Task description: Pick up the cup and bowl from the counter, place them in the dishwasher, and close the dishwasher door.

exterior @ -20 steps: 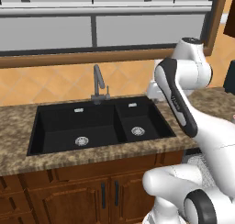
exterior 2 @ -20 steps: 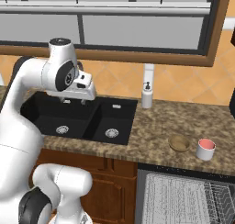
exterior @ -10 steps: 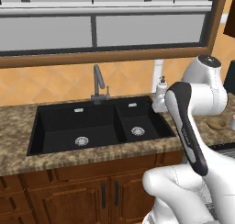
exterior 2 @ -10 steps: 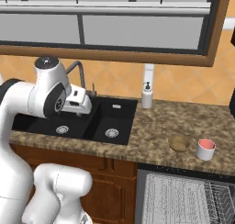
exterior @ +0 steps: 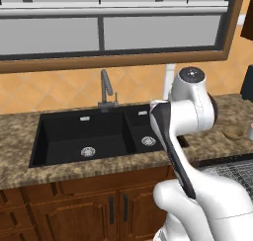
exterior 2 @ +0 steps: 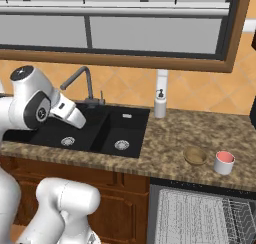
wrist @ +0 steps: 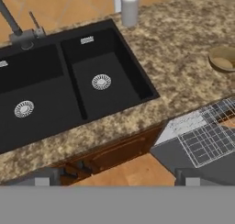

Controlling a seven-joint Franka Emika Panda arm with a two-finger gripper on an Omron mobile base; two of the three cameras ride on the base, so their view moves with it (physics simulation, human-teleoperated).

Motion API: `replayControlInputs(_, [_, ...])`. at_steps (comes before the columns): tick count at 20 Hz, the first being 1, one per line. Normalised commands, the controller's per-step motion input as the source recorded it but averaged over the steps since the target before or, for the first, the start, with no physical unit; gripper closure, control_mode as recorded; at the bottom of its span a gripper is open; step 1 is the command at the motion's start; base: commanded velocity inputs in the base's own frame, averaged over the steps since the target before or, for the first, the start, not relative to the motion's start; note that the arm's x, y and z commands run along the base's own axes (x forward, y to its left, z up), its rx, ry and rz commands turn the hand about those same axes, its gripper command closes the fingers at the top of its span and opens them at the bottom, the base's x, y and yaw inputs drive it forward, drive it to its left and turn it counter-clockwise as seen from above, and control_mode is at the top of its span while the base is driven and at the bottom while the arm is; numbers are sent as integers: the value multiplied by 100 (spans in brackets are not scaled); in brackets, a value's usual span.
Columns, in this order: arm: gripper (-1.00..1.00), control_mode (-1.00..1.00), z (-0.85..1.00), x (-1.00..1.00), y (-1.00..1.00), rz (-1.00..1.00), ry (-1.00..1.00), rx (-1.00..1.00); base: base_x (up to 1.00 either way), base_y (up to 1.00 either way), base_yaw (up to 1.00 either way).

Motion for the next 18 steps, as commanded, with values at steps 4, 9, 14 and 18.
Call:
replayControlInputs(4, [-100,-100,0,21,-44,15,3,5,0,0,0])
replayControlInputs(9, [-100,-100,-6,10,-26,16,1,0,0,0,0])
replayControlInputs(14, [-100,100,-6,5,-8,5,1,0,3,5,-4])
replayControlInputs(18, [-100,100,0,0,0,0,0,0,2,42,-62])
